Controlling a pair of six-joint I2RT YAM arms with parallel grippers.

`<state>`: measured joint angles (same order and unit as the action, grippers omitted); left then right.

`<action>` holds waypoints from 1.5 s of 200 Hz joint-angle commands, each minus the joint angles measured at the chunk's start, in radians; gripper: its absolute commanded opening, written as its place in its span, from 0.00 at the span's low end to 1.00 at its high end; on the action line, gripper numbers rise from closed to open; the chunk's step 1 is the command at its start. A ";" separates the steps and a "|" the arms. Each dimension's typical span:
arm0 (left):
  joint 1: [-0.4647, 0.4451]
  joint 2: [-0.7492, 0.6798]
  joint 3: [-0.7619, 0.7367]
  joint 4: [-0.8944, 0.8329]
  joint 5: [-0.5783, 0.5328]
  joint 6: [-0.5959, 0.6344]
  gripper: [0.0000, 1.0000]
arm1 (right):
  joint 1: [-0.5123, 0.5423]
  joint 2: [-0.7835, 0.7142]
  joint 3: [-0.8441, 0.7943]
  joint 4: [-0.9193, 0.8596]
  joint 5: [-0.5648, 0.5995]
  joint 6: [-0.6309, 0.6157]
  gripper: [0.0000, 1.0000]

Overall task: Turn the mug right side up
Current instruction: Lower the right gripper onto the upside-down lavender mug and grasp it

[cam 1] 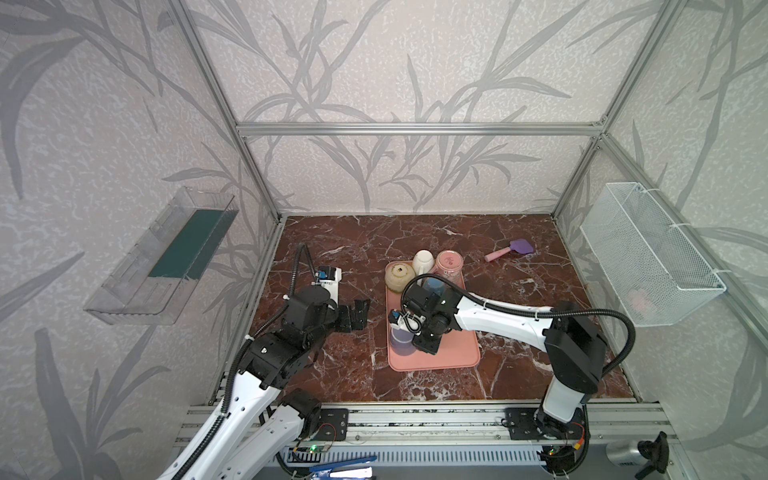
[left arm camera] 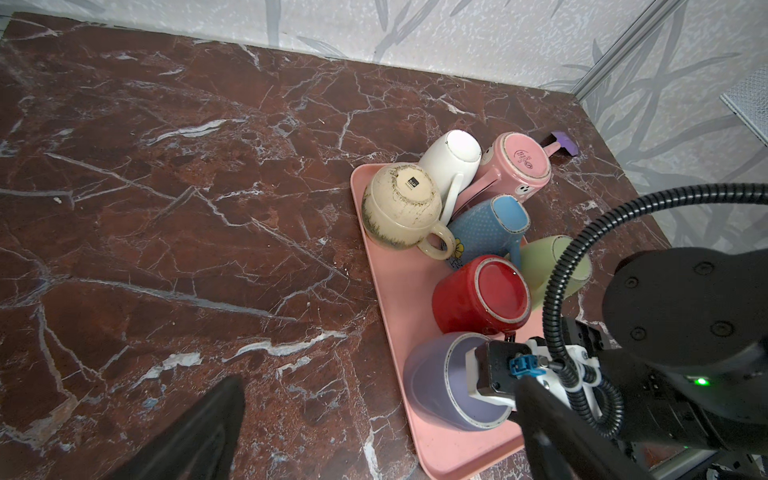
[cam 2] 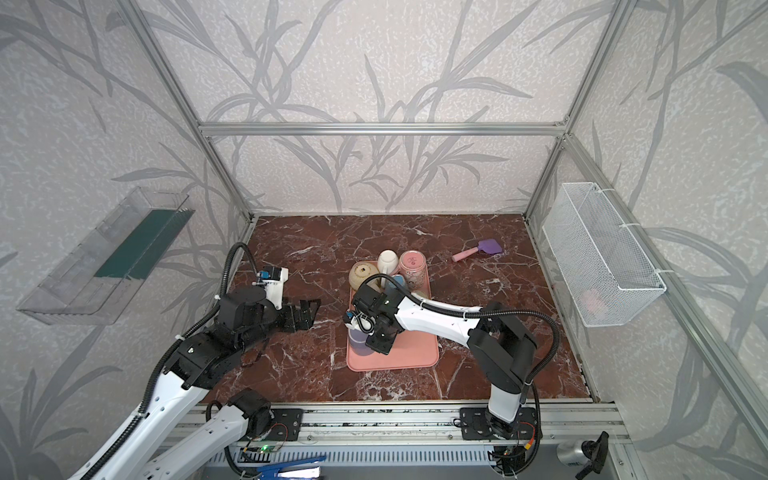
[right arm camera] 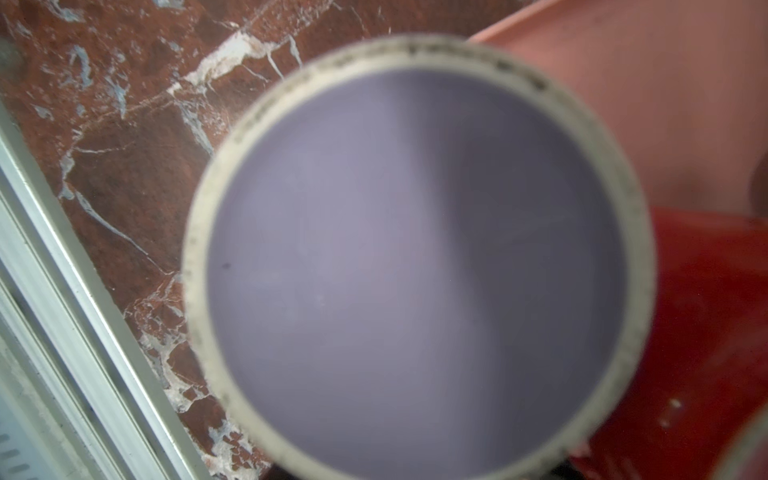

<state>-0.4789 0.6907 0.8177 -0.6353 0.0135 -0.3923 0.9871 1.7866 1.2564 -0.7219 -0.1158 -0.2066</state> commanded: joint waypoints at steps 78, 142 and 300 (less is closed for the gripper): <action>0.010 -0.010 -0.010 0.003 0.008 0.009 0.99 | 0.015 0.014 0.023 0.050 0.042 0.076 0.18; 0.012 -0.016 -0.011 0.001 0.005 0.009 0.99 | 0.016 0.019 0.018 0.055 0.031 0.096 0.00; 0.013 -0.018 -0.014 0.027 -0.012 -0.033 0.99 | -0.104 -0.309 -0.169 0.229 -0.127 0.267 0.00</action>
<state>-0.4709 0.6750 0.8135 -0.6334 0.0151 -0.4023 0.9203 1.5711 1.1130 -0.5739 -0.1879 0.0132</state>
